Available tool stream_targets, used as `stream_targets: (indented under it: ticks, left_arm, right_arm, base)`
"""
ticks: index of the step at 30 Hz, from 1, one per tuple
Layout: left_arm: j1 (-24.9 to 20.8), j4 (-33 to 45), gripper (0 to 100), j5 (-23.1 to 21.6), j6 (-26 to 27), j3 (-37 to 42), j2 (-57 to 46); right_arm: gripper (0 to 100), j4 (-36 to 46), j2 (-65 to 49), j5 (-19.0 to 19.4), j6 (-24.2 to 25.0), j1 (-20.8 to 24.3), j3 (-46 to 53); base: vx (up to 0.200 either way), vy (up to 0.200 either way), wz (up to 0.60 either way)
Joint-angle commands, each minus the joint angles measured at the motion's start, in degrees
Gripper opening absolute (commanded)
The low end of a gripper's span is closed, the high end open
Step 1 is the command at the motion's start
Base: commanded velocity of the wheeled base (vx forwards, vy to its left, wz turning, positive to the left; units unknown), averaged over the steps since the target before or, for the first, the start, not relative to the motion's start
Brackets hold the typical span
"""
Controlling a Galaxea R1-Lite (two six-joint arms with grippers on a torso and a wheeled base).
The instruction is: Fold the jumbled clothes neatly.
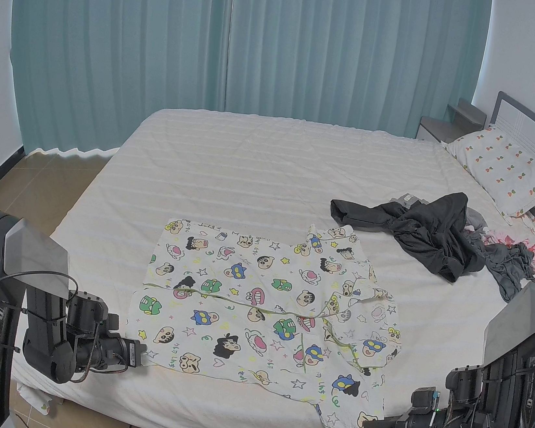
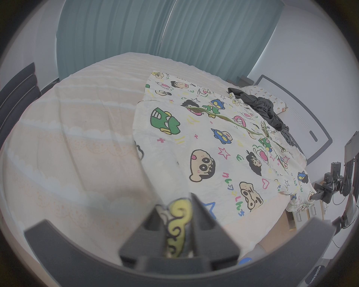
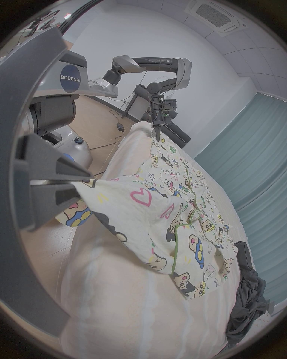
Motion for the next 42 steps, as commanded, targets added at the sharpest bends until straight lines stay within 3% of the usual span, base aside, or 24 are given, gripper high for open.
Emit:
stream_targets:
  ticks: [1, 17, 23, 32, 42]
  left_arm:
    - [0.3, -0.1, 0, 0.03, -0.17, 1.09, -0.81]
    - [0.57, -1.07, 0, 0.03, -0.17, 6.89, -2.56]
    - [0.65, -1.07, 0, -0.23, 0.0, 8.65, -3.18]
    - [0.65, -1.07, 0, -0.41, 0.27, 12.51, -4.76]
    - [0.57, -1.07, 0, -0.49, 0.44, 16.91, -5.73]
  right_arm:
    - [0, -0.52, -0.1, -1.4, 0.01, -0.15, 0.19]
    - [0, 1.06, -3.88, -1.58, -0.34, -1.38, 2.91]
    - [0, 11.7, -8.01, -1.4, -2.19, -1.56, 2.91]
    - [0, 15.21, -9.15, -1.93, -2.54, -1.64, 2.91]
    - [0, 27.96, -15.13, -2.89, -4.82, -1.91, 2.91]
  base:
    - [0.0, 0.0, 0.0]
    - [0.0, 0.0, 0.0]
    - [0.0, 0.0, 0.0]
    - [0.0, 0.0, 0.0]
    - [0.0, 0.0, 0.0]
